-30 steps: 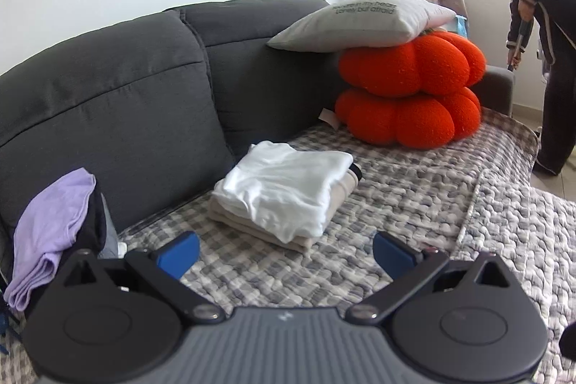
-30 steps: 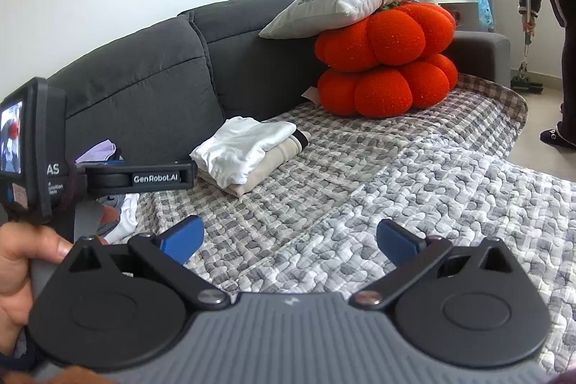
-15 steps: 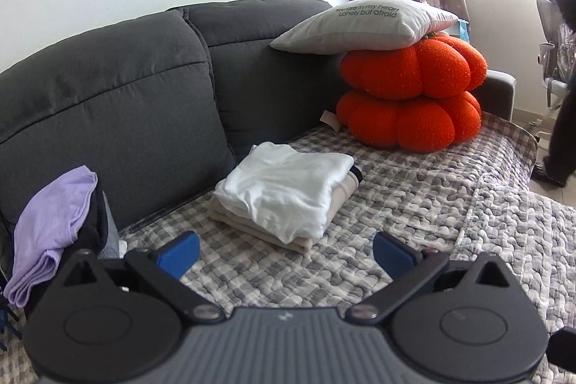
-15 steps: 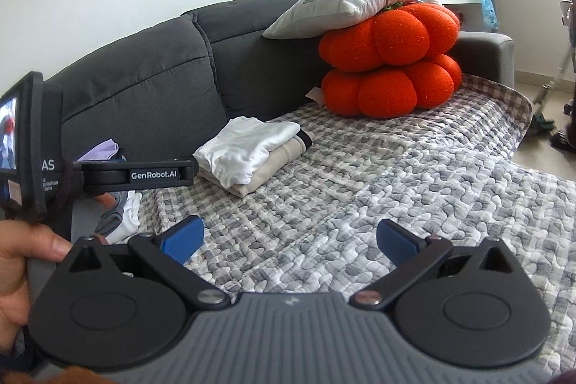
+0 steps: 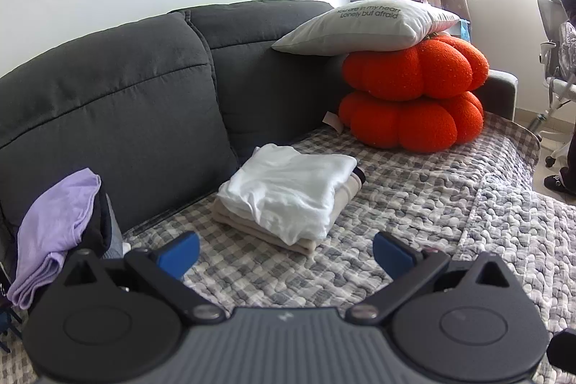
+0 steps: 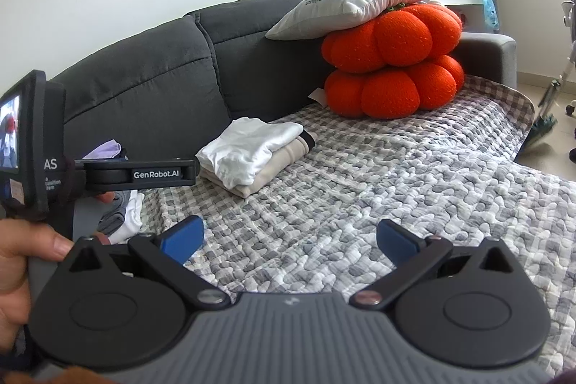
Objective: Fold clothes
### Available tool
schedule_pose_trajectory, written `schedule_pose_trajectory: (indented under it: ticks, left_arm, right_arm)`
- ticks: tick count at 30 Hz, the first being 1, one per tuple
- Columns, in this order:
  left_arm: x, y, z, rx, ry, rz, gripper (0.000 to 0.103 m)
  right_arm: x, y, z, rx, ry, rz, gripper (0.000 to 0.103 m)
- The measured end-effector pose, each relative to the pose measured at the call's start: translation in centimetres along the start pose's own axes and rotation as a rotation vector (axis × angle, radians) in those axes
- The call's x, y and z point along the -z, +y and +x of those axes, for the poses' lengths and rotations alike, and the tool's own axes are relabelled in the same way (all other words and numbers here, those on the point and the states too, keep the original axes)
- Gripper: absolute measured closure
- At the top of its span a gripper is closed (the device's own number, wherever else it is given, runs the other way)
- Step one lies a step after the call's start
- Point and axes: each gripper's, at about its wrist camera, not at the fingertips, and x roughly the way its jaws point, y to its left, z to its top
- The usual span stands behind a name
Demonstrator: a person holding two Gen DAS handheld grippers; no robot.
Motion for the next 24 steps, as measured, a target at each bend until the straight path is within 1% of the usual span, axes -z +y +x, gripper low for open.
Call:
schedule_pose_trajectory:
  ticks: [24]
  left_arm:
    - [-0.04, 0.06, 0.06, -0.020, 0.002, 0.000, 0.000]
  right_arm:
    - [0.04, 0.48, -0.13, -0.027, -0.009, -0.009, 0.000]
